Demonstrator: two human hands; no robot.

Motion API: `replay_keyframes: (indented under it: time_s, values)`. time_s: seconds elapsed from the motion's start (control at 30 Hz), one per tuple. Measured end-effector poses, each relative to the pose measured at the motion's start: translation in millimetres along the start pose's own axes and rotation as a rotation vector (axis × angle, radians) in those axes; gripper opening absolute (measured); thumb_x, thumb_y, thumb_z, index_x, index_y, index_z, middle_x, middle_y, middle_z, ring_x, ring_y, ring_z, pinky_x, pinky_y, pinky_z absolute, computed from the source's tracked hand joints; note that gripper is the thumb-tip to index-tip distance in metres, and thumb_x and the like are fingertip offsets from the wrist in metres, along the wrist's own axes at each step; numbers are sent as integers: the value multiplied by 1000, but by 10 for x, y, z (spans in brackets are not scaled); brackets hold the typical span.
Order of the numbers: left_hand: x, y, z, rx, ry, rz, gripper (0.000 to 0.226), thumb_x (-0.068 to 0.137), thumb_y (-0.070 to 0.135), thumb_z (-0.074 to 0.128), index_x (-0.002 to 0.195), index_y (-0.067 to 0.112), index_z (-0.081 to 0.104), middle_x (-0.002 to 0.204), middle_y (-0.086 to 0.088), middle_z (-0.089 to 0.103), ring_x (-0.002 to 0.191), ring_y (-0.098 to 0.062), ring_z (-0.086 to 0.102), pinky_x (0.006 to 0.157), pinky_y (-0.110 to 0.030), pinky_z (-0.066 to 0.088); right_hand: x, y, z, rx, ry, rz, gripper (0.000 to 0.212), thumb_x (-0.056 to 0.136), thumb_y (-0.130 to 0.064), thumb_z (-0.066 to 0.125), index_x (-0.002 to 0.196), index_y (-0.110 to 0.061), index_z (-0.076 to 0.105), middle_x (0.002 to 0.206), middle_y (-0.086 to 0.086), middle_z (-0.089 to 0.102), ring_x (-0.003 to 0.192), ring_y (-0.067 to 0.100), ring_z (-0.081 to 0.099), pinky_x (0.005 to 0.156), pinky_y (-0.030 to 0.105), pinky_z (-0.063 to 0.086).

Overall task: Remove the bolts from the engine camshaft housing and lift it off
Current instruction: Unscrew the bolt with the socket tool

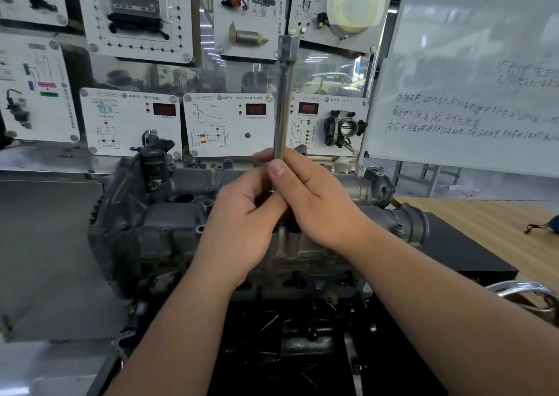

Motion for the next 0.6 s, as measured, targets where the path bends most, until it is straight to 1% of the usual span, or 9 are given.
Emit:
replay_keyframes:
  time_s: [0.13,0.23,0.27,0.3,0.33,0.37,0.4,0.5,0.6]
  values:
    - [-26,-45,27,-125,-101,-46,25,97,44,54,116,43,71,107,5,76,103,-4,69,90,-30,57,7,3,1,-4,4,8,27,107,-31,41,118,-25,64,100,-6,71,98,8,66,88,32,54]
    - [-27,-91,1,-192,-99,-98,31,93,48,55,118,39,73,117,-32,63,108,-23,58,104,-64,46,23,6,14,-14,-5,6,28,107,-32,40,119,-26,65,97,-14,70,97,4,66,85,26,53]
    - [-26,-84,-8,-184,-86,-87,31,93,48,55,117,38,73,109,-29,66,100,-22,60,99,-60,51,25,10,22,-10,-12,7,27,107,-33,40,119,-28,64,94,-20,69,96,1,65,83,22,52]
    - [-27,-61,-22,-164,-68,-64,29,94,47,55,115,39,73,96,-12,73,91,-12,65,88,-41,59,25,18,27,1,-17,14,26,107,-34,40,119,-32,63,92,-24,68,96,-1,64,83,18,50]
    - [-29,-20,-29,-131,-48,-39,25,94,45,55,111,41,73,85,9,73,80,0,65,74,-23,57,22,24,25,15,-18,20,25,106,-36,40,118,-35,62,92,-26,68,97,-3,64,82,15,49]
    - [-28,13,-37,-94,-26,-16,21,94,44,56,107,43,72,80,17,71,73,4,65,68,-13,51,21,27,21,27,-16,22,26,105,-38,40,119,-36,62,95,-26,69,99,-3,64,83,14,48]
    - [-29,22,-47,-65,2,-6,17,93,44,58,102,44,72,81,18,72,74,3,67,69,-14,51,19,25,15,32,-13,19,28,105,-40,40,120,-35,63,98,-24,69,102,-3,64,85,14,49]
    - [-26,-12,-110,-41,114,-3,8,84,45,68,91,40,69,89,5,75,85,-13,72,78,-33,57,21,6,25,0,-22,3,38,105,-41,38,127,-26,65,98,-26,68,103,-5,63,86,11,46]
    - [-18,-29,-126,-83,144,-39,14,81,44,71,93,36,69,89,0,76,84,-17,73,76,-35,57,17,-9,37,-19,-28,-14,35,106,-36,40,126,-22,66,89,-33,65,96,-10,62,82,7,43]
Point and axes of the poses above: each hand's wrist, its own x-axis towards the middle knuckle, its own z-axis out of the palm, y = z × x, the point moved 9 cm from there along x, towards the middle knuckle
